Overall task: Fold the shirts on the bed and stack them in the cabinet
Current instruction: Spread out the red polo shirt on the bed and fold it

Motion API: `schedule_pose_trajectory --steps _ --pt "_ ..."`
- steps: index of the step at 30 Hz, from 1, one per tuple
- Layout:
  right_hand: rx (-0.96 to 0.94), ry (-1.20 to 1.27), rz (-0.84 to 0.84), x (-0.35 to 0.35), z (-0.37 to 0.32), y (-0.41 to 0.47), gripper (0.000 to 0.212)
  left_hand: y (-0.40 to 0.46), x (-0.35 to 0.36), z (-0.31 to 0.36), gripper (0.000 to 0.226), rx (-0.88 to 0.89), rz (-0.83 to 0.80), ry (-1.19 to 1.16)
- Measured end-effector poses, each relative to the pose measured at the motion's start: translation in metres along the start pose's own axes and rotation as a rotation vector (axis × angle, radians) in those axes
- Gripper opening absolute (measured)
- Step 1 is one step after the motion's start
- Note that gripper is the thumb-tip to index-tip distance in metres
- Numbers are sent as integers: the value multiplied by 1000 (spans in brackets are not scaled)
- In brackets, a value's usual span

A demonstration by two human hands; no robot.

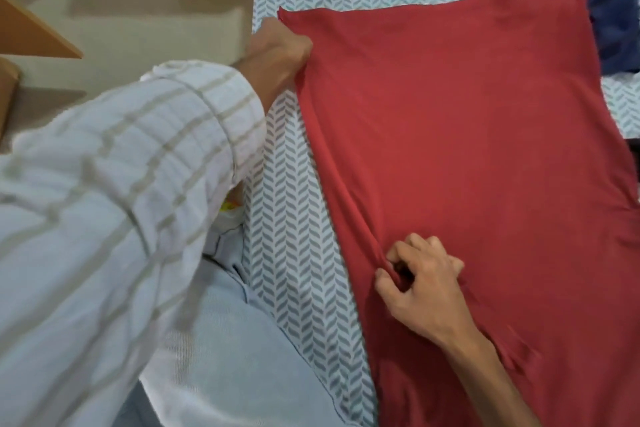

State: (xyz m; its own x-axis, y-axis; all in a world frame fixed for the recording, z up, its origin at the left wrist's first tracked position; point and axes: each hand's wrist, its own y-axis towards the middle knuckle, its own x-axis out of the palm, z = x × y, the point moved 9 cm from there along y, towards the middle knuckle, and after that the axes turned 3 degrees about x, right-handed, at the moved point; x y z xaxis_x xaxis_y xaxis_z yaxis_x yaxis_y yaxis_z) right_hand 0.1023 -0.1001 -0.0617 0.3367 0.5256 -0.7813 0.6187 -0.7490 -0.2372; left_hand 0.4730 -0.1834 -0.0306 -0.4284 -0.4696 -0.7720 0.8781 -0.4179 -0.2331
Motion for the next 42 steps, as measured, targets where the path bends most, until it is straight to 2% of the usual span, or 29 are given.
schedule_pose_trajectory --steps 4,7,10,11,14,17,19,23,28,30,33,35,37,40,42 --pt "-11 73 -57 -6 1 -1 21 23 0 12 37 44 87 -37" --pt "-28 152 -53 -21 0 -4 24 17 -2 46 30 217 139 -4" --pt "-16 148 -37 -35 4 -13 27 1 14 82 16 297 36 -89" --pt "-5 141 -31 -39 8 -17 28 -4 24 93 18 298 -21 -141" --pt "42 167 10 -50 21 -25 25 -16 58 123 45 279 -166 -189" --pt "70 189 112 -59 37 -28 24 -20 94 141 33 281 -260 -197" --pt "95 184 206 -58 49 -28 20 -19 117 140 30 275 -315 -213" --pt "68 170 384 -52 64 -27 13 3 146 110 40 170 -361 -310" --pt "76 203 446 -58 77 -28 25 -21 131 119 10 286 -472 -360" --pt "63 182 454 -59 74 -29 26 -45 114 108 16 384 -434 -338" --pt "37 166 439 -58 72 -29 29 -94 83 71 33 472 -267 -171" --pt "15 233 397 -61 68 -31 30 -128 68 34 28 409 -197 -75" --pt "-44 288 313 -63 59 -34 29 -159 61 -3 27 260 -224 -12" --pt "-112 363 155 -64 47 -41 30 -218 70 -39 42 74 -477 -22" --pt "-76 399 45 -65 46 -43 22 -260 78 -53 45 -37 -659 -50"
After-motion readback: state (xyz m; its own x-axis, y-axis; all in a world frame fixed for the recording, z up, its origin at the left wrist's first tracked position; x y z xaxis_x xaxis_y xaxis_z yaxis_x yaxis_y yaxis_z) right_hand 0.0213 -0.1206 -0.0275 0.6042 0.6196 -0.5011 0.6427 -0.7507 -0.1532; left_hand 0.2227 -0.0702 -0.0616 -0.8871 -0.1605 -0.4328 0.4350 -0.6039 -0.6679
